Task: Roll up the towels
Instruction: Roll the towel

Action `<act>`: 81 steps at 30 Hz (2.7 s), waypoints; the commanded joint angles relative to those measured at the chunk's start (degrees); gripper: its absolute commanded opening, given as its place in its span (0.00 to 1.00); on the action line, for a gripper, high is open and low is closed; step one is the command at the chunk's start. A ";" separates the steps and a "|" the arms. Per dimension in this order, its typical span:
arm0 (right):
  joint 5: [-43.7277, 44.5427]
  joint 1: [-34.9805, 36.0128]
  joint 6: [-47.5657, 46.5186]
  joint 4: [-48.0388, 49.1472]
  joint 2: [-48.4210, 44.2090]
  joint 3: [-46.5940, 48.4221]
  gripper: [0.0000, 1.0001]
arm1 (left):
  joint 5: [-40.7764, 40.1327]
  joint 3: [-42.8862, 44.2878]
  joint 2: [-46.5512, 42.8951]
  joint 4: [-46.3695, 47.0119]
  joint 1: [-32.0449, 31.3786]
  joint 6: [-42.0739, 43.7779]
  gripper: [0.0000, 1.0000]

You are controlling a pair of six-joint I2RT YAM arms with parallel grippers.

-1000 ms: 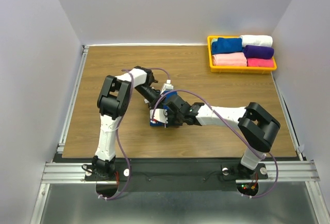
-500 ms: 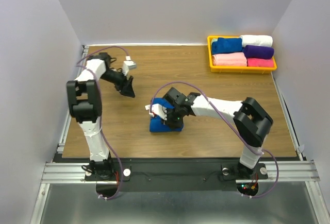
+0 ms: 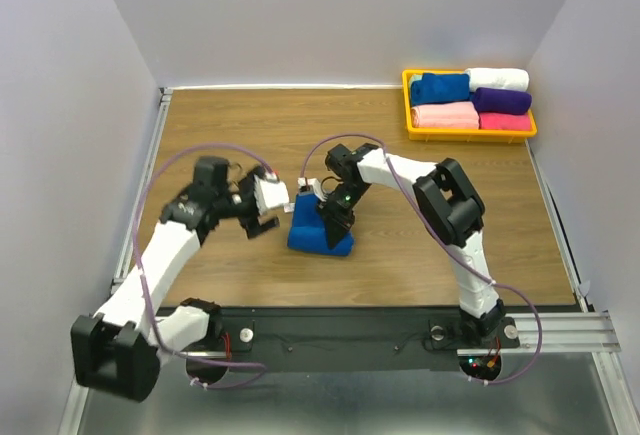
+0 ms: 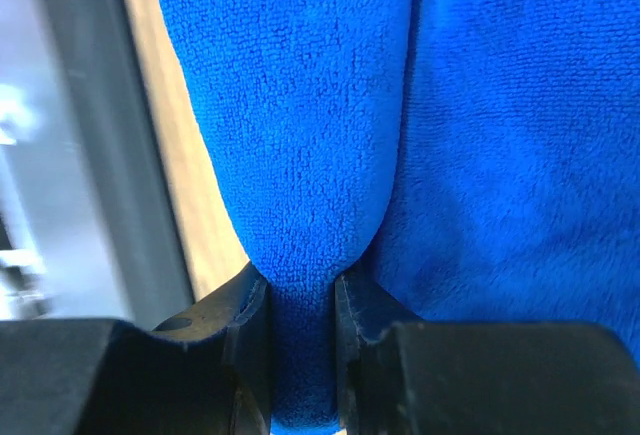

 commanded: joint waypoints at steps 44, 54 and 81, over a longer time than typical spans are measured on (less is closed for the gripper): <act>-10.17 -12.08 -1.79 -22.72 16.97 24.39 0.70 | -29.74 -12.60 14.82 10.84 -44.05 -4.55 0.17; -8.06 -20.43 11.15 -11.83 5.74 24.76 0.86 | -18.92 -4.17 21.32 3.45 -35.01 -6.49 0.09; 31.40 1.69 -7.38 27.63 -33.40 -18.57 0.90 | 5.25 35.30 64.21 -34.60 -9.60 9.95 0.15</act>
